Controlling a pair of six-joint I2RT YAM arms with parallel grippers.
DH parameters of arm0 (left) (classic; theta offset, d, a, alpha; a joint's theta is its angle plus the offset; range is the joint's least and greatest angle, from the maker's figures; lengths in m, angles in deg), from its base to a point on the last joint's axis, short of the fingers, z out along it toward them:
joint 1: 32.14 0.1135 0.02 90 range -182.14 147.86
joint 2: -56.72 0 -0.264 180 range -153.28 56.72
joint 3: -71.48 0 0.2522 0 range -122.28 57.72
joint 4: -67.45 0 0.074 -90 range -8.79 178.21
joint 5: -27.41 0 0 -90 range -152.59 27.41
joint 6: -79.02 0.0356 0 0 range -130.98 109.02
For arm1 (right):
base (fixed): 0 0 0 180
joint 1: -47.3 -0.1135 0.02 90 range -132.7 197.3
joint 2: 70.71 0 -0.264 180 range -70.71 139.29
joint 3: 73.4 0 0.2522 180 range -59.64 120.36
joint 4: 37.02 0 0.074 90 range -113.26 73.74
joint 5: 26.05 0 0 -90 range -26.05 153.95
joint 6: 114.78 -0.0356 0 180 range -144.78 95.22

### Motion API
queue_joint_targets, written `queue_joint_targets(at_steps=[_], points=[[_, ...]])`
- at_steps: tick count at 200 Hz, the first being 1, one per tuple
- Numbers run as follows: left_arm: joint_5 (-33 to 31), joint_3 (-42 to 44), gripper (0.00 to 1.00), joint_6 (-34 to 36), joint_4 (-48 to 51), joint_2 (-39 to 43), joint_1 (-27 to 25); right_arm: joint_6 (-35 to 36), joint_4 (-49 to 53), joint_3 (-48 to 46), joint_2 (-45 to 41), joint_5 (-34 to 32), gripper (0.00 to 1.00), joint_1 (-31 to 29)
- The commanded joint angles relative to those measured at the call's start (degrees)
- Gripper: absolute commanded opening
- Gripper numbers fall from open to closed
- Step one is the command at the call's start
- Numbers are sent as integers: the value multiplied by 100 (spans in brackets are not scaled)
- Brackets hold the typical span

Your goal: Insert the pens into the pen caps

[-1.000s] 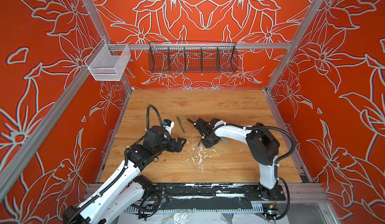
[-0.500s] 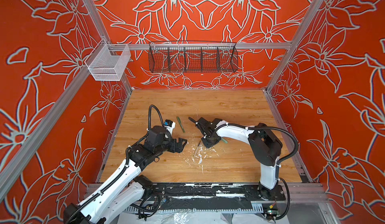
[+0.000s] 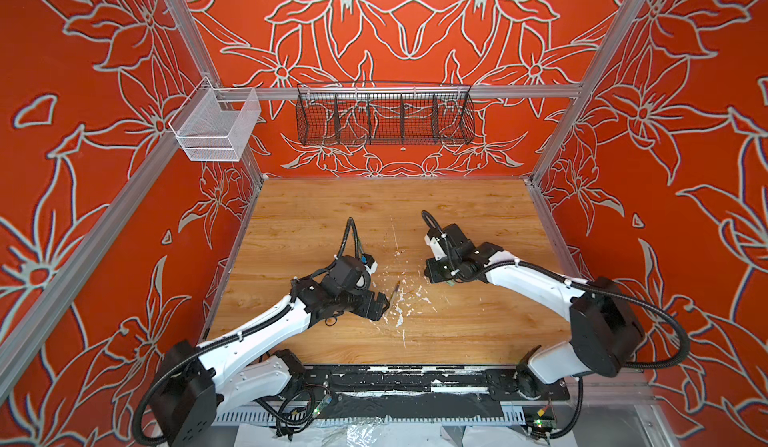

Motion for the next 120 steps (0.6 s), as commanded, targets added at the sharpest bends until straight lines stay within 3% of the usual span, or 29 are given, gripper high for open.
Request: queue_joint_targets(at_steps=[1, 33, 79, 120], points=[[-101, -178, 99, 22, -143, -358, -129, -412, -708, -388, -324, 507, 0, 146], [-174, -479, 91, 102, -147, -1119, -324, -726, -1148, -799, -767, 811, 0, 377], [-407, -942, 83, 166, -60, -2109, -616, -741, -1106, -1041, -1006, 633, 0, 414], [-669, -1318, 68, 160, 99, -2728, -704, -742, -1044, -1163, -1207, 496, 0, 430]])
